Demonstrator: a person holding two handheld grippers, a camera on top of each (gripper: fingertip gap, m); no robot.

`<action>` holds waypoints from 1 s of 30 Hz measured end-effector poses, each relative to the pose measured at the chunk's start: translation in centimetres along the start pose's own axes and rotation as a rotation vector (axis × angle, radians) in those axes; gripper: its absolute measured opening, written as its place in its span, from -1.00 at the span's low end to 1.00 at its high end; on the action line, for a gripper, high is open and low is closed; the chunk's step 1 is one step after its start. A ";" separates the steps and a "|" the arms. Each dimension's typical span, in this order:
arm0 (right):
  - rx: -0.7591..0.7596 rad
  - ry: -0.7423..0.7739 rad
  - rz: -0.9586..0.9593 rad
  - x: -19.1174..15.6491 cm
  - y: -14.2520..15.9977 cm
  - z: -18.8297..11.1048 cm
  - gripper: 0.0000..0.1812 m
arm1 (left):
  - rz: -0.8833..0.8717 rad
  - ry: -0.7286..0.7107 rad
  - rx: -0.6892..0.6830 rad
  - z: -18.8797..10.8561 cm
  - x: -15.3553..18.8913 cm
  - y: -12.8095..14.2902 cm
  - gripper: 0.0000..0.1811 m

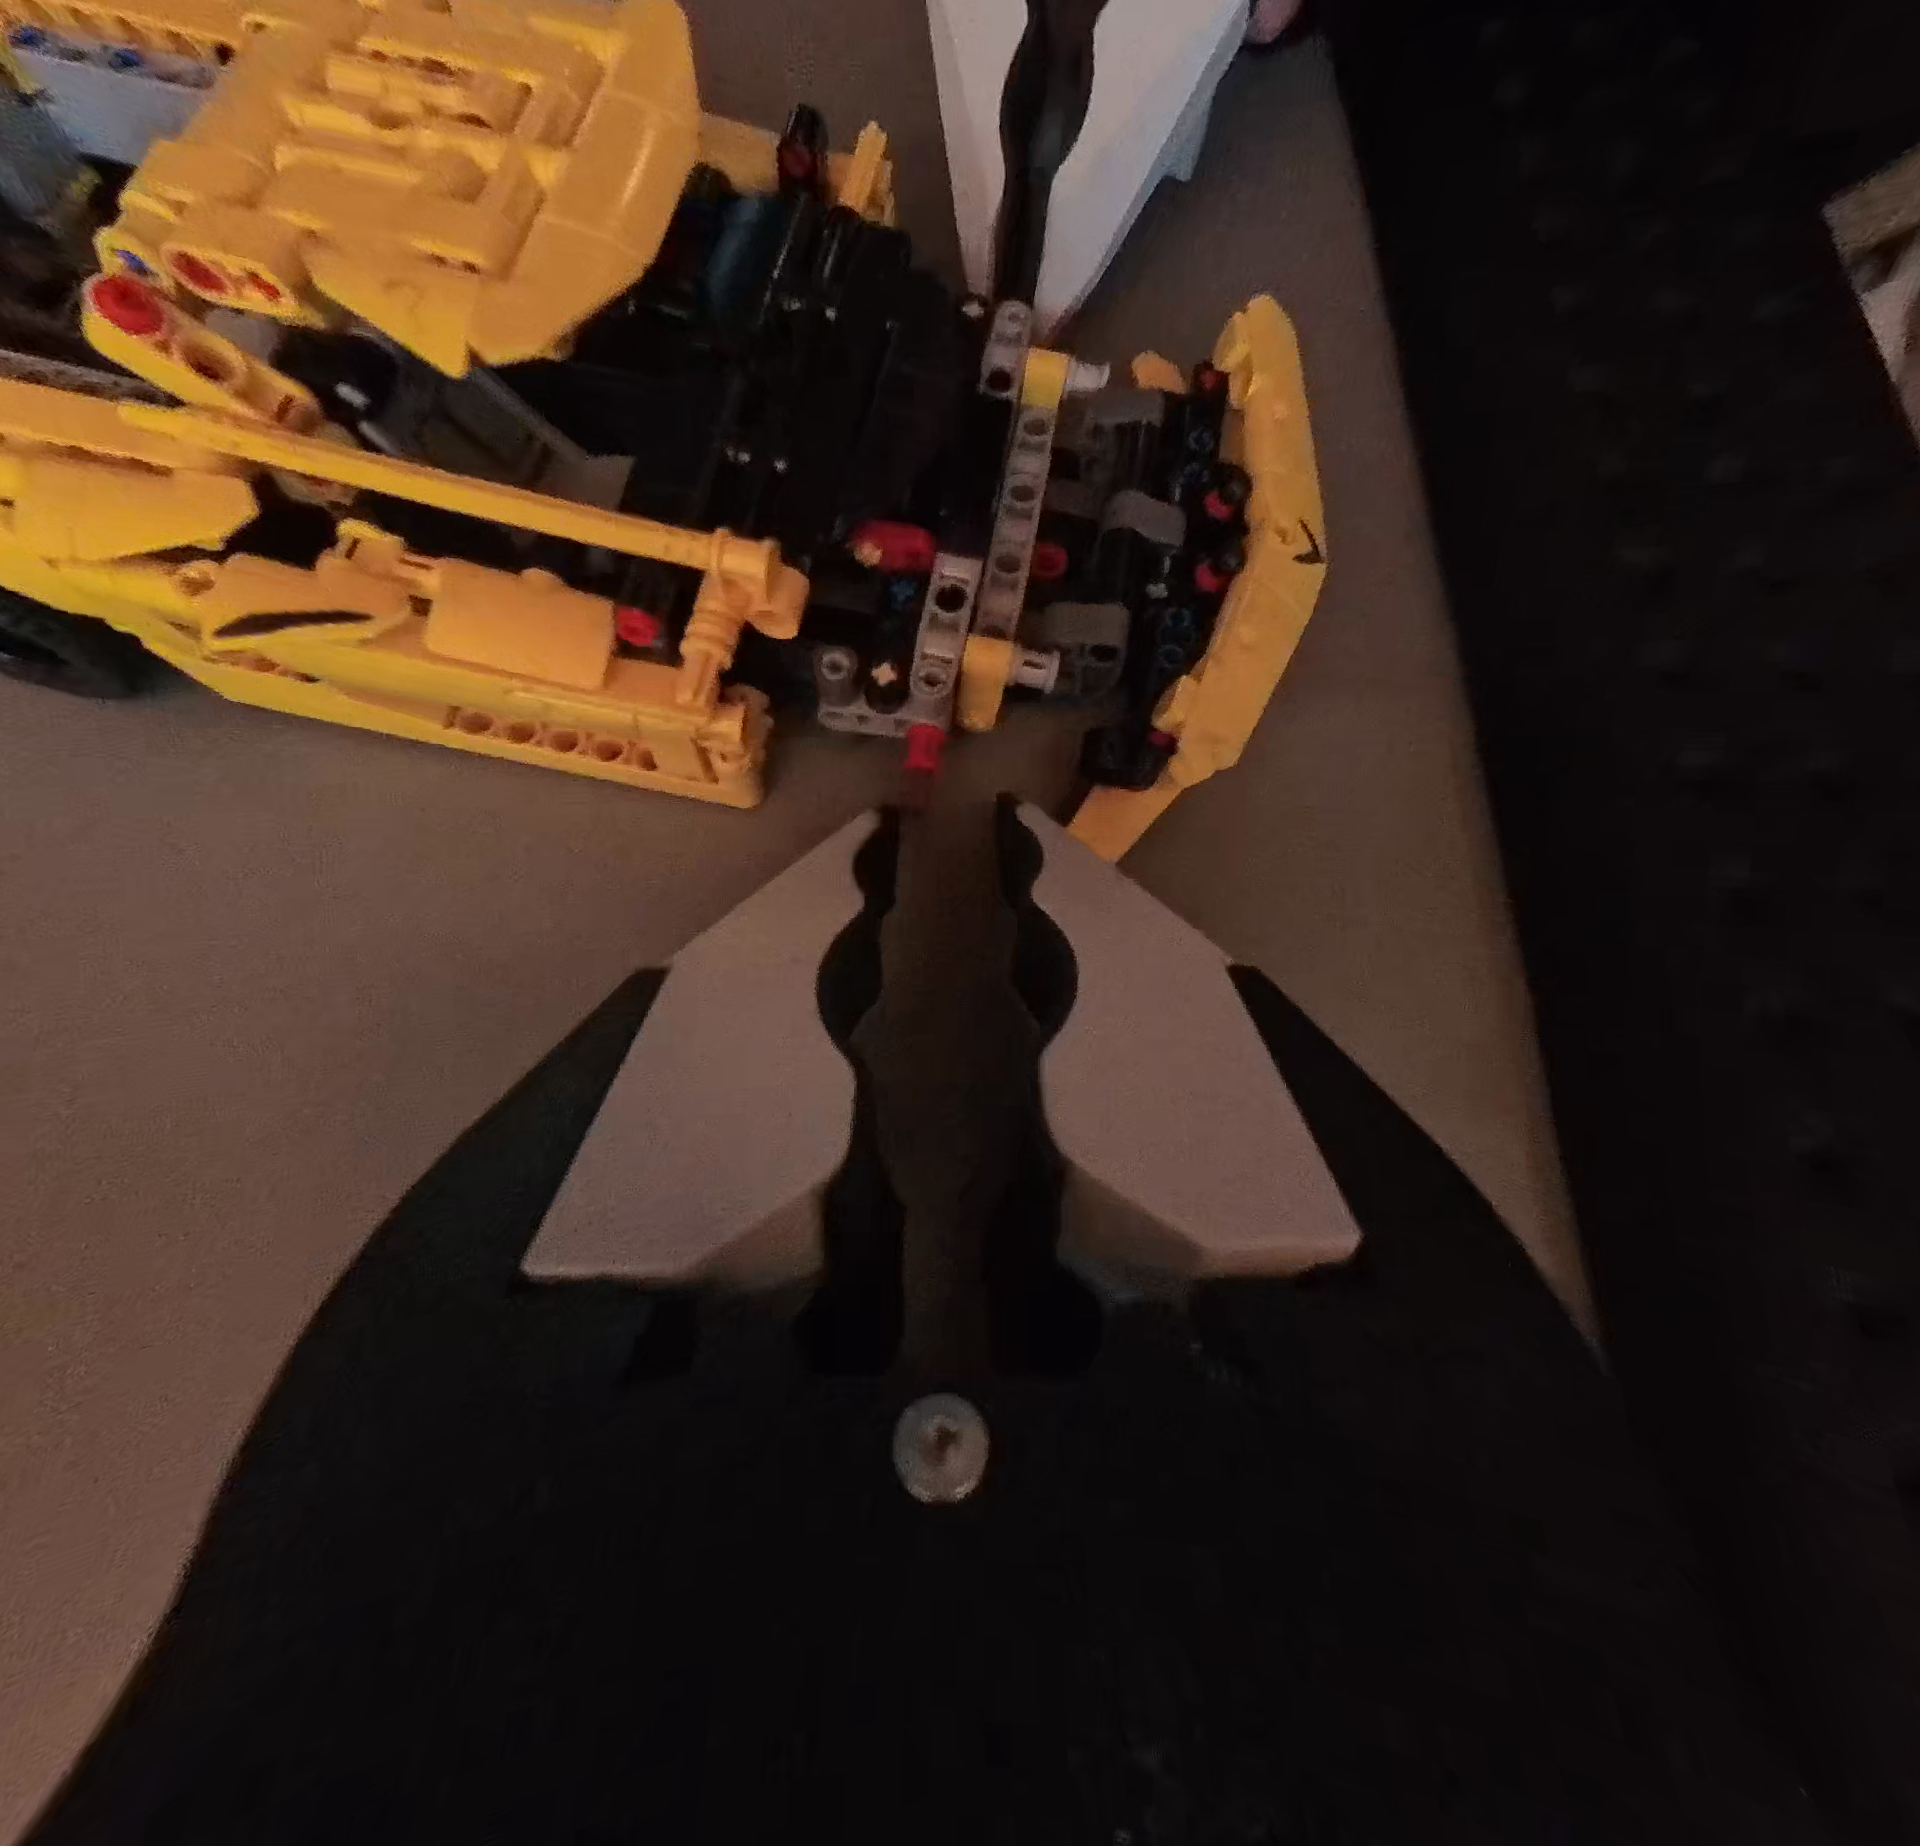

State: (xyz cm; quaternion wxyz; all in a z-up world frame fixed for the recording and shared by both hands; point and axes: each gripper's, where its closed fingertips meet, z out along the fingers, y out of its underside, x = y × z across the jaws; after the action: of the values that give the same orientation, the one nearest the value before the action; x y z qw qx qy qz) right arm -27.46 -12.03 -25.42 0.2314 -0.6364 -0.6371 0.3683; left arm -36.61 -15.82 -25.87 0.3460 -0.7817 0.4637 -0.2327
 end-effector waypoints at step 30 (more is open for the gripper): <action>0.039 -0.018 -0.073 -1.1 -0.9 0.3 -0.83 | 0.009 -0.033 0.001 -0.3 -0.5 0.2 -0.94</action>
State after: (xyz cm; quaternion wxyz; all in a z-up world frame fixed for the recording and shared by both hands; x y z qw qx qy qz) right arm -28.18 -13.12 -24.71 0.2513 -0.6048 -0.6545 0.3777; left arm -37.17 -15.54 -25.91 0.3551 -0.7831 0.4615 -0.2185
